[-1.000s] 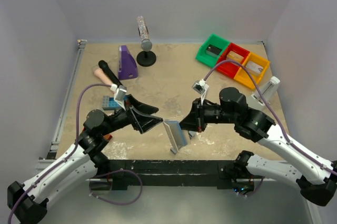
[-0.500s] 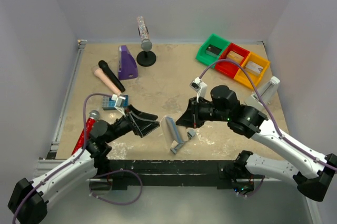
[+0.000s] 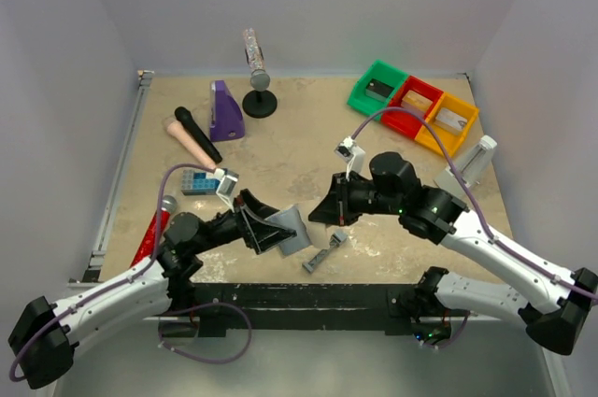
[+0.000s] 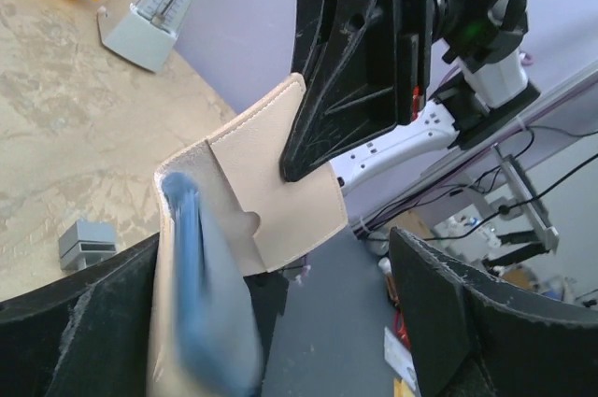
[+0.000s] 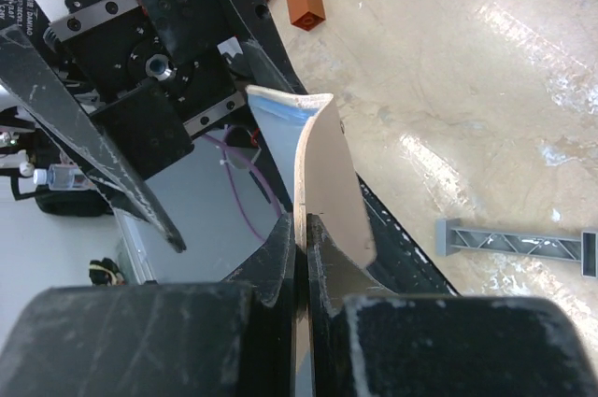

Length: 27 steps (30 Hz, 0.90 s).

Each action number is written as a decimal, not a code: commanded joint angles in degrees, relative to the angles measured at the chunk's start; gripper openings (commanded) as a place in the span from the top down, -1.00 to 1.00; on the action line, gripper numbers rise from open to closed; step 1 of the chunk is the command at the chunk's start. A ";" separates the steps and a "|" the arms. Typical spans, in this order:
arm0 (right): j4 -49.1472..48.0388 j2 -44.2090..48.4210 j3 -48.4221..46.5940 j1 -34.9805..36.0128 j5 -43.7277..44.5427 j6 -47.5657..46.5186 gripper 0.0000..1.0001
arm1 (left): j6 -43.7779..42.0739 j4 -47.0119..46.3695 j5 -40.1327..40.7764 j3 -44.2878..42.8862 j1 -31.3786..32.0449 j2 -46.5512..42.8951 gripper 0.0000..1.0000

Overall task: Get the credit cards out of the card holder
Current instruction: Open the card holder.

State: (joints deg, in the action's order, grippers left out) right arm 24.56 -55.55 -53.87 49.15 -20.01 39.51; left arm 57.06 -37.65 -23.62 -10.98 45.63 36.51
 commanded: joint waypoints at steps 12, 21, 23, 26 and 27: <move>-10.75 4.40 5.52 -0.36 -0.47 6.37 1.00 | -6.96 2.23 1.29 -2.91 3.42 -4.16 -0.51; -13.75 6.51 7.72 -1.42 -0.82 8.75 1.00 | -7.49 4.16 1.12 -1.24 3.42 -7.86 -0.09; -13.92 6.42 7.72 -1.42 -0.99 8.75 1.00 | -7.66 4.77 1.29 -1.15 3.42 -8.12 -0.03; -13.66 6.42 7.37 -1.42 -0.99 8.48 1.00 | -8.01 5.39 1.56 -1.15 3.42 -8.30 0.05; -13.48 6.51 7.37 -1.42 -1.00 8.39 1.00 | -8.19 5.57 1.73 -1.23 3.50 -8.30 0.09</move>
State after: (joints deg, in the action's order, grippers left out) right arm 14.57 -49.80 -46.13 47.92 -20.49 47.18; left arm 50.39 -31.00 -21.06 -12.25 48.58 28.80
